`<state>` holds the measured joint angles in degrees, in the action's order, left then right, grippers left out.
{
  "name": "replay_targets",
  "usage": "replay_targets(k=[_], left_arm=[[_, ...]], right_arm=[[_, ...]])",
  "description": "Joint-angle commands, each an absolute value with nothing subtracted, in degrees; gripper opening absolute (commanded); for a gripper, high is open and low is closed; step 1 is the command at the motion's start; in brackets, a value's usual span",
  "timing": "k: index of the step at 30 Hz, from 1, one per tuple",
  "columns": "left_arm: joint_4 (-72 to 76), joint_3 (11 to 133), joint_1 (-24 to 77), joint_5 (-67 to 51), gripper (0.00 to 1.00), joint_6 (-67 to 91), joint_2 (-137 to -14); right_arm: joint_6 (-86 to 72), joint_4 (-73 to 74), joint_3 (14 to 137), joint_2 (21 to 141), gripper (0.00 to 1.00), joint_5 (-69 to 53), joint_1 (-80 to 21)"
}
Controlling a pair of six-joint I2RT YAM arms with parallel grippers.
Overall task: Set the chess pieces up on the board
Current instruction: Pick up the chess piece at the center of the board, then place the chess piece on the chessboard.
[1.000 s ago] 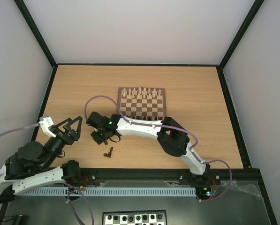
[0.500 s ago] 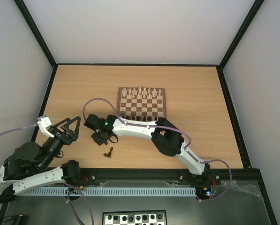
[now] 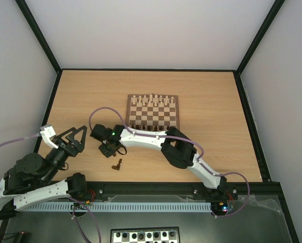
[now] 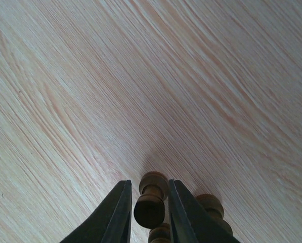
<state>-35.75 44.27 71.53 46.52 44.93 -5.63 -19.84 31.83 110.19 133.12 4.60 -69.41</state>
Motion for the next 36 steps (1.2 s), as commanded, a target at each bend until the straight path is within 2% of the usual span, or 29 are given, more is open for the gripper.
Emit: replay_targets(k=[1, 3, 15, 21, 28, 36], left_arm=[[-36.76, 44.83, 71.09, 47.10, 1.00, 43.77, -4.99], [-36.74, 44.82, 71.17, 47.24, 1.00, 43.77, -5.10], [-37.00, 44.75, 71.12, 47.72, 0.99, 43.69, -5.54], [-37.05, 44.72, 71.14, 47.90, 0.99, 43.86, -6.17], [-36.89, 44.58, 71.16, 47.99, 0.99, 44.03, -7.27], [-35.57, 43.78, 71.18, 47.77, 1.00, 43.95, -9.05]], right_arm=[[-19.43, 35.09, 112.09, 134.21, 0.19, 4.57, -69.87], [-19.47, 35.00, 112.16, 134.21, 0.15, 4.69, -69.87], [-20.04, 31.30, 111.48, 127.50, 0.13, 8.58, -69.79], [-21.49, 30.39, 105.45, 118.95, 0.13, 12.22, -67.32], [-23.06, 29.62, 92.96, 110.19, 0.14, 13.71, -60.55], [-23.55, 28.43, 86.26, 108.95, 0.14, 14.02, -57.18]])
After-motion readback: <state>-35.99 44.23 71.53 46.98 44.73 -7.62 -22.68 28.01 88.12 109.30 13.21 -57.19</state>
